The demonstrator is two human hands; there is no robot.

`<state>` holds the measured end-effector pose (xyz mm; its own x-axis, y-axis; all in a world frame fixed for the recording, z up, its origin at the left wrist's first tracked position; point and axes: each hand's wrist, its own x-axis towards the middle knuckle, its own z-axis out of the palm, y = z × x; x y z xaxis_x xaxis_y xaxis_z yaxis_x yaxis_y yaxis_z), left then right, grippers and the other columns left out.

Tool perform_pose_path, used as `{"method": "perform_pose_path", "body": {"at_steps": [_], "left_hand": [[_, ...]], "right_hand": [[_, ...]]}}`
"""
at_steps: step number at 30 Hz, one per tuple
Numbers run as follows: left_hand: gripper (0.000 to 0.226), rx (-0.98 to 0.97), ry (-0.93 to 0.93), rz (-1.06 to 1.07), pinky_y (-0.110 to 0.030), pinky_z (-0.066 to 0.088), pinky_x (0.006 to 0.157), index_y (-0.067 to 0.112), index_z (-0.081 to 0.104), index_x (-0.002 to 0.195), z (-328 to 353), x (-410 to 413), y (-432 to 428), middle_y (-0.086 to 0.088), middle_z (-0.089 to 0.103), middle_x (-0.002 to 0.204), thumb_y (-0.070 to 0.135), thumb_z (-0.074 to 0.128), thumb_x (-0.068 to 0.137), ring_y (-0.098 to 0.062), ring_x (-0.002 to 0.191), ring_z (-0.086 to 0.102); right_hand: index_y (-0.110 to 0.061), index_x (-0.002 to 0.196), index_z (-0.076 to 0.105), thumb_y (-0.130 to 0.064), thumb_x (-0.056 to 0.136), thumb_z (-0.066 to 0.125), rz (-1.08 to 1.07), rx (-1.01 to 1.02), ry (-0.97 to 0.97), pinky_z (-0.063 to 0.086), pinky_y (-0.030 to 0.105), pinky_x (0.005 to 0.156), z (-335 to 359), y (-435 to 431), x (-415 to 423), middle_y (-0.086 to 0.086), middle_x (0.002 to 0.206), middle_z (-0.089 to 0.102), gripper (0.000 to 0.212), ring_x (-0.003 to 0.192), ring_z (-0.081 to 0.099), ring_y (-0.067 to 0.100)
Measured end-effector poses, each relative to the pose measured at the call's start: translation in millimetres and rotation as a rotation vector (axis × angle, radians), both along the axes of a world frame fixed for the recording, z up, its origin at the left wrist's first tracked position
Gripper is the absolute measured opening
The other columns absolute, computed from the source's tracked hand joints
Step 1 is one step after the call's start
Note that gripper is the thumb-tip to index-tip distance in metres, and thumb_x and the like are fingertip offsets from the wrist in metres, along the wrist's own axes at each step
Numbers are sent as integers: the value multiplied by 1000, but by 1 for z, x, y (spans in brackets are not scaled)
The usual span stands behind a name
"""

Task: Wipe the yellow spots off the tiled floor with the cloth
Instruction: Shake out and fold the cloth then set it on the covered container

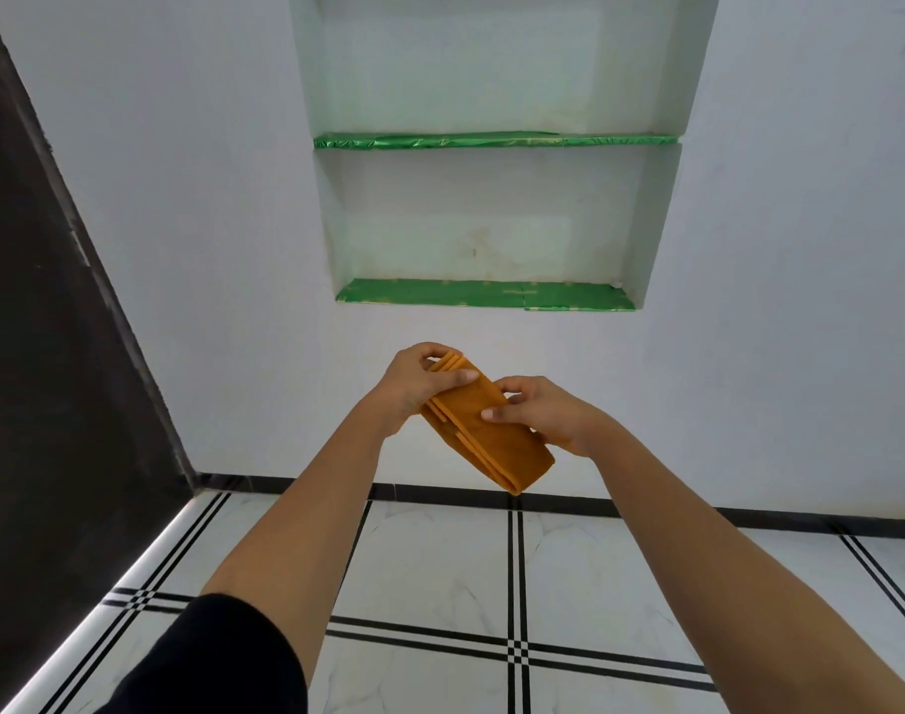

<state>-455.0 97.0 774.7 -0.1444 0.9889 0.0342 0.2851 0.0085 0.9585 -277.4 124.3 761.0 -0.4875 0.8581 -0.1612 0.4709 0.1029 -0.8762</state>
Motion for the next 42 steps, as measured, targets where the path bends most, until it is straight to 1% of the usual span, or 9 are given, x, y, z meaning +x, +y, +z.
{"method": "perform_pose_path", "body": {"at_steps": [2,4,8,12,16,18,25,37,42], "left_hand": [[50,-37,-170,68,-40,51,83,21,48,119,-9,-2,-3,-7,52,125,35,72,77,-28,107,53],[53,-77,-286,96,-41,49,84,18,44,125,-18,-1,-7,-9,50,130,33,68,80,-28,107,53],[56,-132,-383,105,-44,48,90,16,39,132,-35,3,-11,-12,47,135,29,65,84,-33,113,54],[51,-160,-376,110,-44,47,90,18,37,134,-43,12,-13,-10,46,138,41,51,91,-35,119,50],[52,-195,-351,128,-46,45,93,20,36,137,-48,17,-12,-10,45,140,49,39,94,-35,121,48],[52,-208,-337,139,-47,43,95,20,36,138,-51,19,-11,-10,45,141,49,37,94,-34,122,48],[51,-242,-293,122,-46,38,100,20,40,136,-58,12,-7,-5,45,142,50,33,96,-30,125,46],[48,-318,-291,-45,-46,39,100,21,42,135,-82,23,13,-5,47,140,48,33,96,-29,123,48],[47,-356,-309,-116,-45,40,100,19,44,134,-89,59,19,-6,49,138,46,36,97,-29,120,50]], "right_hand": [[-24,124,49,-30,84,66,-16,-64,70,48,45,93,0,0,1,5,128,55,44,113,54,30],[-25,128,46,-31,85,65,-49,-115,120,48,46,92,-3,1,1,5,129,53,48,113,54,30],[-27,132,41,-33,87,62,-102,-184,163,48,46,89,-10,0,-1,5,130,51,50,113,53,31],[-29,133,39,-37,87,60,-152,-209,223,46,45,88,-18,-2,-7,4,132,49,51,112,52,29],[-29,137,38,-38,85,62,-231,-241,306,42,52,98,-25,-1,-12,4,137,47,58,118,49,32],[-29,137,38,-37,84,64,-264,-249,333,42,53,98,-27,-3,-12,4,137,47,60,118,49,33],[-28,138,36,-30,82,68,-421,-241,361,46,49,88,-35,-11,-12,5,135,46,64,111,49,31],[-27,139,36,-26,81,71,-646,-312,390,46,55,94,-62,-18,2,7,134,47,68,114,49,35],[-25,139,36,-24,82,70,-758,-337,425,50,48,85,-70,-24,36,7,132,47,67,106,50,32]]}}
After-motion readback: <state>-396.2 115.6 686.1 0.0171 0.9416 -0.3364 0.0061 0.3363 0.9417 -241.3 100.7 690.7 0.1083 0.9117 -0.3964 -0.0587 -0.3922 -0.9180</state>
